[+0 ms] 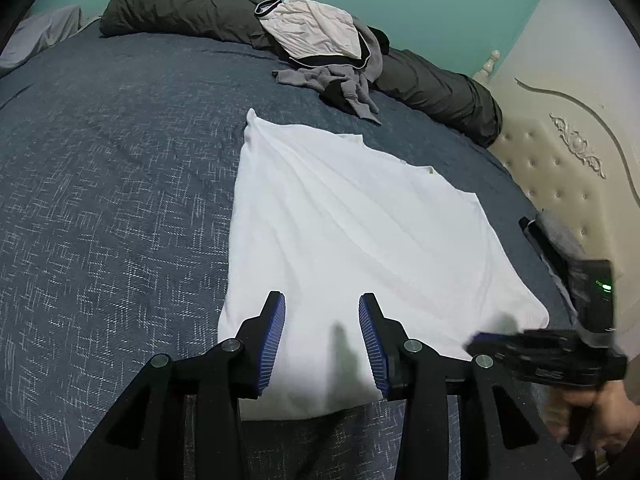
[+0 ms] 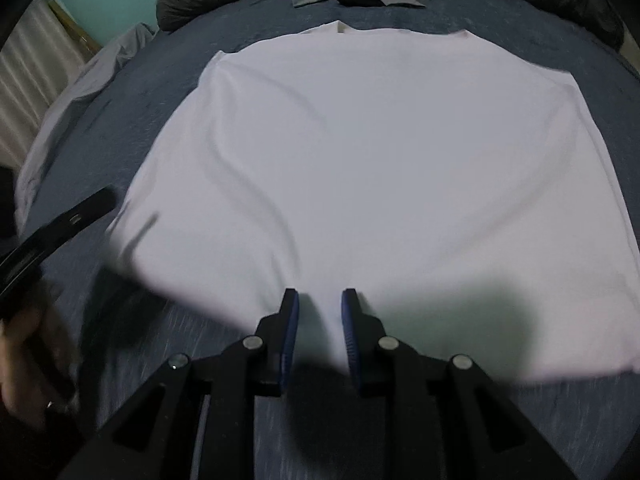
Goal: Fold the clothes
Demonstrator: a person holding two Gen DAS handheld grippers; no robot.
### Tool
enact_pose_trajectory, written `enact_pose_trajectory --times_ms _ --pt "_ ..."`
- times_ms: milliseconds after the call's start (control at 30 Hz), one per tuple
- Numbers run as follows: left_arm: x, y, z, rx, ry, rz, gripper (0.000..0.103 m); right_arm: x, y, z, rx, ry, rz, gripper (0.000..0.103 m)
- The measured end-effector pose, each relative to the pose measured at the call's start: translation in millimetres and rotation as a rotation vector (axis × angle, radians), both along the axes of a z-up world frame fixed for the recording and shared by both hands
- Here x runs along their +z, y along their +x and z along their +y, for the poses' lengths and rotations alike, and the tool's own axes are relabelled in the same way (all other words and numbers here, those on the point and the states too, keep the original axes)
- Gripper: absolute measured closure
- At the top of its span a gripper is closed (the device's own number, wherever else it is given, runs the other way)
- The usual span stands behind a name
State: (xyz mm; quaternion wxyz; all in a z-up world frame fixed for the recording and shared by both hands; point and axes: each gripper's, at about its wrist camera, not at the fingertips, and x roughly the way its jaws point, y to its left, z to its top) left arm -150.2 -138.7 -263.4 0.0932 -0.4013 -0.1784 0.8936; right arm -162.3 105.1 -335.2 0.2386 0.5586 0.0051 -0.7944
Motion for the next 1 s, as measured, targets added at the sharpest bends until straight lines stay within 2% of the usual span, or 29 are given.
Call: enact_pose_trajectory --times_ms 33,133,267,533,667,767,833,900,1000 --pt "0 0 0 -0.001 0.003 -0.002 0.061 3 4 9 -0.009 -0.025 -0.011 0.082" --pt "1 2 0 -0.001 0.004 0.0 0.061 19 9 41 -0.079 -0.03 0.036 0.082" --pt "2 4 -3 0.014 0.015 0.001 0.059 17 -3 64 -0.171 -0.036 0.025 0.082" --pt "-1 7 -13 0.029 0.039 -0.014 0.055 -2 -11 2 -0.084 -0.096 0.001 0.085" --pt "-3 8 -19 0.036 0.047 -0.026 0.055 -16 -14 -19 -0.075 -0.024 -0.019 0.088" --pt "-2 9 -25 0.044 0.062 -0.02 0.053 -20 0 -22 -0.081 0.034 -0.005 0.089" --pt "0 11 -30 0.054 0.079 -0.008 0.047 -21 14 -25 -0.058 0.07 -0.005 0.089" --pt "1 13 -35 0.058 0.104 -0.008 0.045 -25 23 -22 -0.056 0.073 -0.038 0.089" --pt "-1 16 -43 0.063 0.126 -0.026 0.041 -15 30 -8 -0.089 0.003 -0.025 0.089"
